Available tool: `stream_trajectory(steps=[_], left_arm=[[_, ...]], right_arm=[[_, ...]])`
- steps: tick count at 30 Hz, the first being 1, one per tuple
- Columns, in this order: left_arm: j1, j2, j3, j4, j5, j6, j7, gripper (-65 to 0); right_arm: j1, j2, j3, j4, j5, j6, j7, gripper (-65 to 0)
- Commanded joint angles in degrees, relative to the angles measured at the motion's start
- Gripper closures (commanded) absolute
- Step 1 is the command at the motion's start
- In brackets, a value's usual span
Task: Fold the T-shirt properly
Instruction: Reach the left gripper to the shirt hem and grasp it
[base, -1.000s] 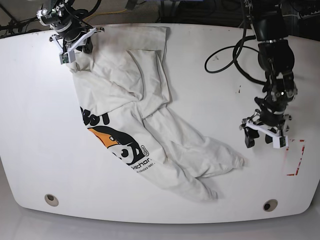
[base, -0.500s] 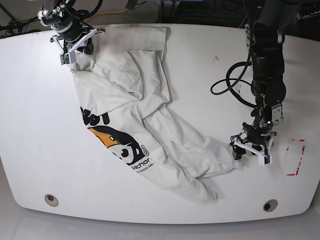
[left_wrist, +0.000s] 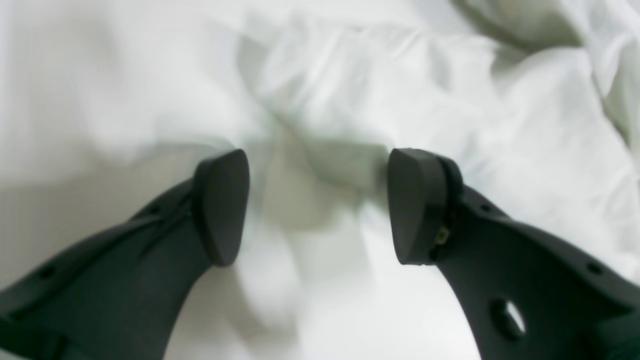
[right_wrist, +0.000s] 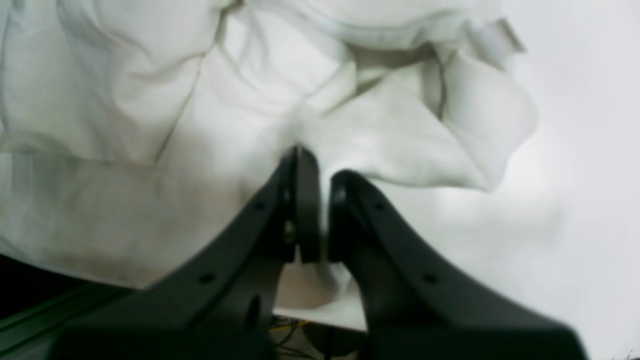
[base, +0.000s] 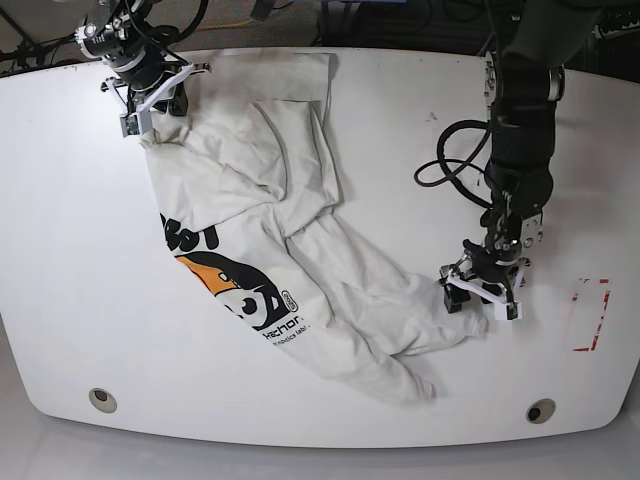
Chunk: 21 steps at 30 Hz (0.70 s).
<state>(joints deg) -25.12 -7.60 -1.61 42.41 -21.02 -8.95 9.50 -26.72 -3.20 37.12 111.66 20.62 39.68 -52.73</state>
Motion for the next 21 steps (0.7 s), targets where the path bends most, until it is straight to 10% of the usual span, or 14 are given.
stream_trajectory(steps=[1,4,12,21], left_arm=[[-0.9,0.3,0.2,0.2,-0.2,-0.4,-1.2,-39.6],[-0.8,1.7,0.2,0.2,-0.2,-0.4,-1.8,-36.9],[-0.7,2.3,0.3,0.2,-0.2,-0.4,-1.8,0.0],[6.0,-1.9,0.1,10.0,-0.2,-0.4,-1.1,0.0]], right_arm=[[0.0,0.3,0.2,1.0,0.8,0.3,1.3,0.0],[0.0,0.3,0.2,1.0,0.8,0.3,1.3,0.0],[-0.1,0.3,0.3,1.0,0.8,0.3,1.3,0.0],[0.1,0.3,0.3,1.0,0.8,0.3,1.3,0.0]])
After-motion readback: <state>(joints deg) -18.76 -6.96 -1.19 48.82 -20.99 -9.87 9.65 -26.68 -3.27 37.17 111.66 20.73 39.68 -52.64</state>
